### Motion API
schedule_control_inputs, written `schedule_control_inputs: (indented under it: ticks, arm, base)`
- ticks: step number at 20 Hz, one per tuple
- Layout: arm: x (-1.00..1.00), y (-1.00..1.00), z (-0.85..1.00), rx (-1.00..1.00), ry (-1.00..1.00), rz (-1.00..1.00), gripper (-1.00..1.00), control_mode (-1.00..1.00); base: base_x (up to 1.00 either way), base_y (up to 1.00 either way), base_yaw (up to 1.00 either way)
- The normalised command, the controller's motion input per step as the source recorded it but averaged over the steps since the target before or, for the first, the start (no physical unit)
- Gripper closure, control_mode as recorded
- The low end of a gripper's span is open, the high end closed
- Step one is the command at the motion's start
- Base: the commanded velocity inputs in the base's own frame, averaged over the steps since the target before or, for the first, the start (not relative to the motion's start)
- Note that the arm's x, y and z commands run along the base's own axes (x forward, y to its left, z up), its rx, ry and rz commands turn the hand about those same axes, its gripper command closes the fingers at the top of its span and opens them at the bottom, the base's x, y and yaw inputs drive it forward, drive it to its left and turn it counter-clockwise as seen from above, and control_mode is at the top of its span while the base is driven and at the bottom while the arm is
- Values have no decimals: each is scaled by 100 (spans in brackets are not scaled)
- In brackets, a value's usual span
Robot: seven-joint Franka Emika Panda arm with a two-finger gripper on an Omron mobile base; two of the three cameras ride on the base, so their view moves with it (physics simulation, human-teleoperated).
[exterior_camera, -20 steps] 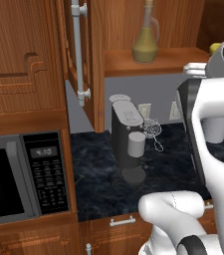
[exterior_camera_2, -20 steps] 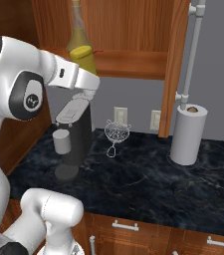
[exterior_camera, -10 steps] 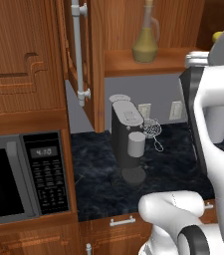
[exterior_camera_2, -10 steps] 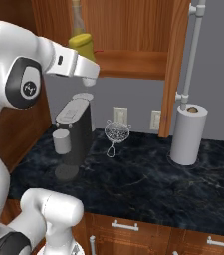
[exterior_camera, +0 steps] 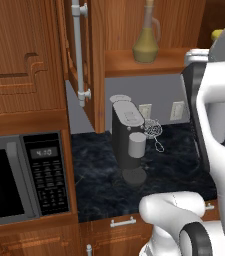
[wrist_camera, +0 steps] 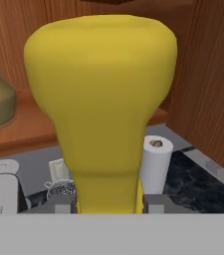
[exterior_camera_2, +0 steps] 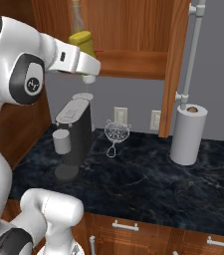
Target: Pick the mustard and oil and vinegar bottle from the counter and place them in the cabinet.
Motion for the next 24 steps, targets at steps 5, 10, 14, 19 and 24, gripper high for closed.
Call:
schedule_control_inputs:
  ticks: [5, 10, 14, 19, 24]
  arm:
    - [16, 0, 3, 0, -1, 10, 100, -100]
    - [23, 0, 0, 0, 0, 10, 100, -100]
    - [33, 0, 0, 0, 0, 7, 100, -100]
    - [40, 0, 0, 0, 0, 3, 100, -100]
    - [41, 0, -13, 0, 0, 1, 100, -100]
  base:
    - [0, 0, 0]
    - [0, 0, 0]
    - [0, 0, 0]
    - [0, 0, 0]
    - [0, 0, 0]
